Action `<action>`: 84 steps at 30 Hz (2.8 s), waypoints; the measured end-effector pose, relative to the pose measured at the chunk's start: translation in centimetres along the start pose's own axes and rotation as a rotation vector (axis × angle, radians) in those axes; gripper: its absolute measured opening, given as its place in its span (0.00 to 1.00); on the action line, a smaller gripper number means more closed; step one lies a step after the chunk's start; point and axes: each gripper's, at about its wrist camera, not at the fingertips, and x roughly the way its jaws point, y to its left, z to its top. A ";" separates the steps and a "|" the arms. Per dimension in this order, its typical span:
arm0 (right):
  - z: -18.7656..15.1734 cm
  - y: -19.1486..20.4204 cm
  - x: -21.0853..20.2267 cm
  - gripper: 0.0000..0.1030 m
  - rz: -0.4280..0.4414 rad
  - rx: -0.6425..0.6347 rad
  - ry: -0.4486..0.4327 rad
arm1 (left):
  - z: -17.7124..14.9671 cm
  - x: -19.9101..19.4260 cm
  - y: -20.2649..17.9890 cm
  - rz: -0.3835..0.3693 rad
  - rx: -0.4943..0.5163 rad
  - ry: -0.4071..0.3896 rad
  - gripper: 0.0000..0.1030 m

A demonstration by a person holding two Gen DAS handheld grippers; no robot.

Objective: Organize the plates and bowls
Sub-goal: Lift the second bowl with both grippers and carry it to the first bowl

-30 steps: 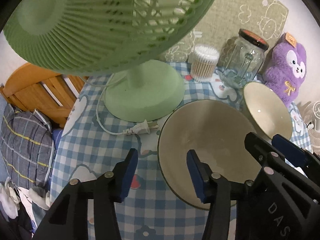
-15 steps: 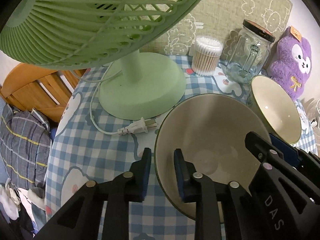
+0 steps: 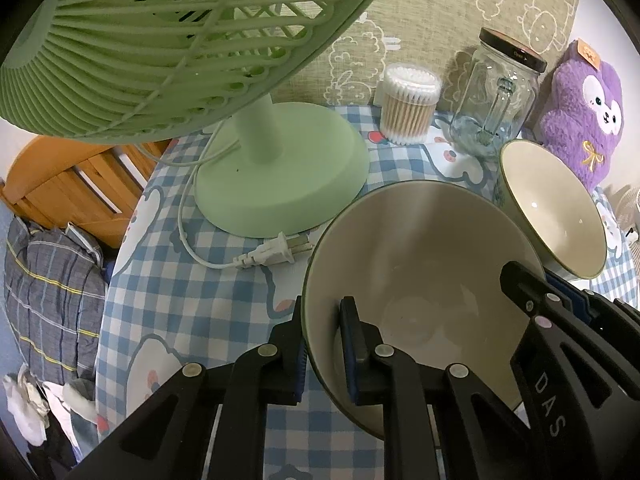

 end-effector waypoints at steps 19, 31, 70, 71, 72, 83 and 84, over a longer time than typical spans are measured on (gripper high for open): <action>-1.8 -0.4 -3.7 0.14 0.000 -0.009 -0.011 | -2.0 -3.3 -0.3 0.005 0.004 -0.010 0.12; -3.3 -1.2 -7.7 0.14 0.004 -0.021 -0.041 | -3.8 -6.8 -1.0 0.006 -0.013 -0.034 0.12; -11.1 -5.0 -24.3 0.14 0.045 -0.087 -0.168 | -12.1 -22.9 -3.3 0.029 -0.086 -0.160 0.12; -11.5 -5.1 -24.5 0.14 0.047 -0.088 -0.169 | -12.4 -23.2 -3.3 0.031 -0.088 -0.161 0.12; -11.7 -5.3 -24.6 0.14 0.048 -0.089 -0.169 | -12.7 -23.4 -3.4 0.032 -0.090 -0.162 0.12; -15.3 -6.6 -25.4 0.14 0.043 -0.102 -0.155 | -16.2 -24.4 -4.6 0.036 -0.081 -0.155 0.12; -15.6 -6.6 -25.4 0.14 0.042 -0.101 -0.152 | -16.5 -24.3 -4.7 0.036 -0.081 -0.152 0.12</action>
